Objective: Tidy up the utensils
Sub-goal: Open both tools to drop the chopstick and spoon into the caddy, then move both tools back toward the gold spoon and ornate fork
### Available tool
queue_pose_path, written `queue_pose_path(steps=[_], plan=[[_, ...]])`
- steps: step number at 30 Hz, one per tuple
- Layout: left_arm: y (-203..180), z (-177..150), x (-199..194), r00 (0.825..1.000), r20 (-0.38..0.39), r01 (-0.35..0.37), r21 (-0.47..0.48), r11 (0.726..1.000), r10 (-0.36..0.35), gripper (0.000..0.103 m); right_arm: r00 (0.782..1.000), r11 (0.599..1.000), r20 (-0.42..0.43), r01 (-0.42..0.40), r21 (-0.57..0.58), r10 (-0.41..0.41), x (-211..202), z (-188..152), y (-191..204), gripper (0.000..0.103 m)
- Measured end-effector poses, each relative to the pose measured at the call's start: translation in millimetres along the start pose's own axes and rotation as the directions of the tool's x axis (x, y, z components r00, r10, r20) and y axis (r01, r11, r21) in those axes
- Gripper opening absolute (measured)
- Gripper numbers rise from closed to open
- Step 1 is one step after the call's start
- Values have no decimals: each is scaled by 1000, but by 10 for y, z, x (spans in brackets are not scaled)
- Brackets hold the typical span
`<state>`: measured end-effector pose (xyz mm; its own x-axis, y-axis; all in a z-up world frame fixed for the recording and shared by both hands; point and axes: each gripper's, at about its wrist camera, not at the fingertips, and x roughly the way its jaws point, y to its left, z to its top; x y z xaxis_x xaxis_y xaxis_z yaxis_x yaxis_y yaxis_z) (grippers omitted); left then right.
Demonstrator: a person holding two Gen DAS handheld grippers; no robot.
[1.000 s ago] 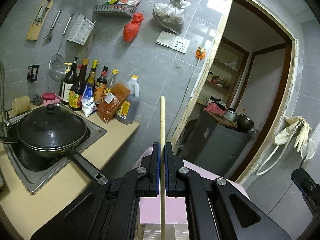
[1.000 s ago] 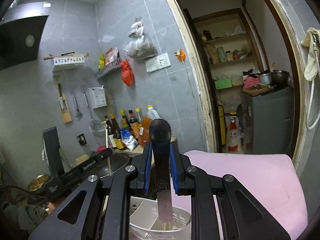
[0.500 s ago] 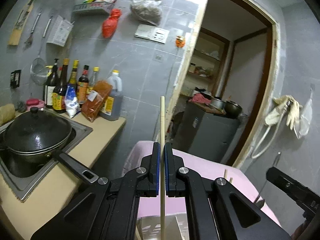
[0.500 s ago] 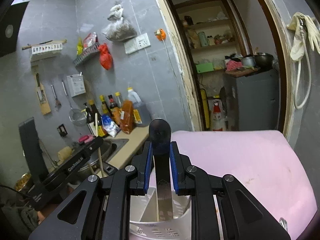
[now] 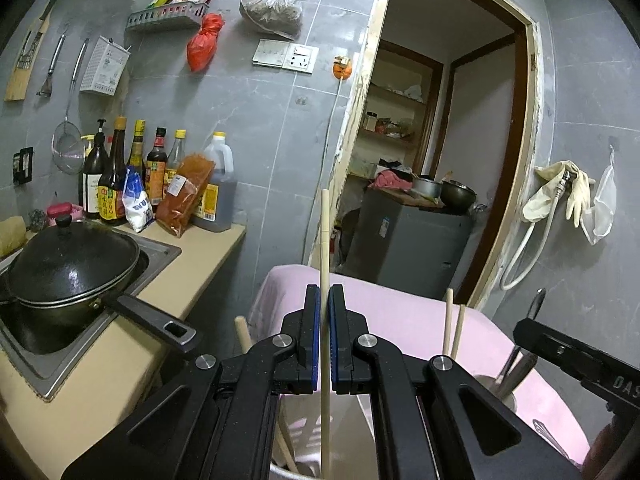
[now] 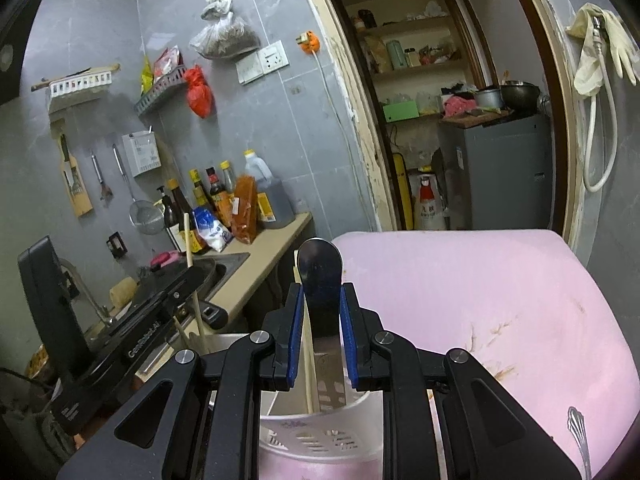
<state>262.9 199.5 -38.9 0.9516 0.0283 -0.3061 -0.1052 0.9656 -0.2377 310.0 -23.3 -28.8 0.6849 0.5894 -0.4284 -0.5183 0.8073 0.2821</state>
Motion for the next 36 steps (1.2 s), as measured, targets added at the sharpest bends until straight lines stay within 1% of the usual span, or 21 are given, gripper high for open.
queue_pose_path(steps=[7,9,10,11,12,14,15,16,17,18,19,21,22,23,24,25,27,28,30,36], plan=[[5,1,-91,997,-70,24,-4,1000,-24,2,1000,1000,-6,-18,1,18,-67,15,6,18],[-2,17,-115,994,-97,44,-9,999,-44,4,1000,1000,2,-23,-1,23,-124,43,16,21],[-26,18,-135,994,-103,47,-9,999,-48,5,1000,1000,10,-26,-2,26,-163,53,16,28],[-40,24,-159,993,-105,49,-6,999,-49,9,999,1000,19,-28,-3,28,-205,69,17,29],[-62,36,-187,992,-110,55,-3,998,-55,16,999,1000,24,-25,-5,25,-250,89,14,29],[-90,44,-230,992,-114,63,-10,998,-63,24,999,1000,32,-20,-7,20,-324,117,9,31],[-111,57,-256,991,-116,66,-17,998,-68,25,999,1000,38,-12,-7,13,-383,136,-6,32],[-141,73,-281,990,-121,68,-22,997,-70,26,999,1000,42,-10,-6,10,-414,150,-12,37],[-170,86,-305,990,-124,68,-25,997,-71,31,999,1000,51,-6,-3,6,-480,164,-40,42],[-210,103,-336,990,-124,68,-27,997,-71,39,998,1000,61,-1,1,1,-532,176,-61,52],[-247,127,-360,990,-123,65,-30,997,-68,44,997,1000,78,6,7,-6,-615,193,-101,60],[-331,169,-430,991,-112,66,-38,997,-70,59,995,1000,96,27,10,-28,-737,218,-172,67],[-364,188,-455,992,-107,67,-42,997,-71,63,994,999,104,38,11,-39,-791,232,-212,74],[-402,206,-479,992,-103,67,-46,997,-71,70,992,999,115,45,10,-46,-848,240,-250,80],[-452,222,-504,993,-97,66,-51,997,-70,75,990,999,132,53,9,-54,-923,249,-300,82],[-513,242,-536,994,-87,62,-56,996,-67,77,988,998,142,63,6,-63,-980,261,-343,87],[-629,266,-579,996,-73,55,-55,997,-59,91,984,997,159,81,-3,-80,-1095,272,-436,99],[-678,272,-601,996,-66,51,-54,997,-54,94,982,996,172,86,-5,-84,-1160,266,-488,103],[-798,275,-639,998,-49,46,-44,998,-48,95,976,995,195,99,-7,-96,-1279,267,-589,103],[-1167,182,-709,999,-40,37,16,999,-36,95,963,988,226,154,-14,-147,-1559,234,-902,103]])
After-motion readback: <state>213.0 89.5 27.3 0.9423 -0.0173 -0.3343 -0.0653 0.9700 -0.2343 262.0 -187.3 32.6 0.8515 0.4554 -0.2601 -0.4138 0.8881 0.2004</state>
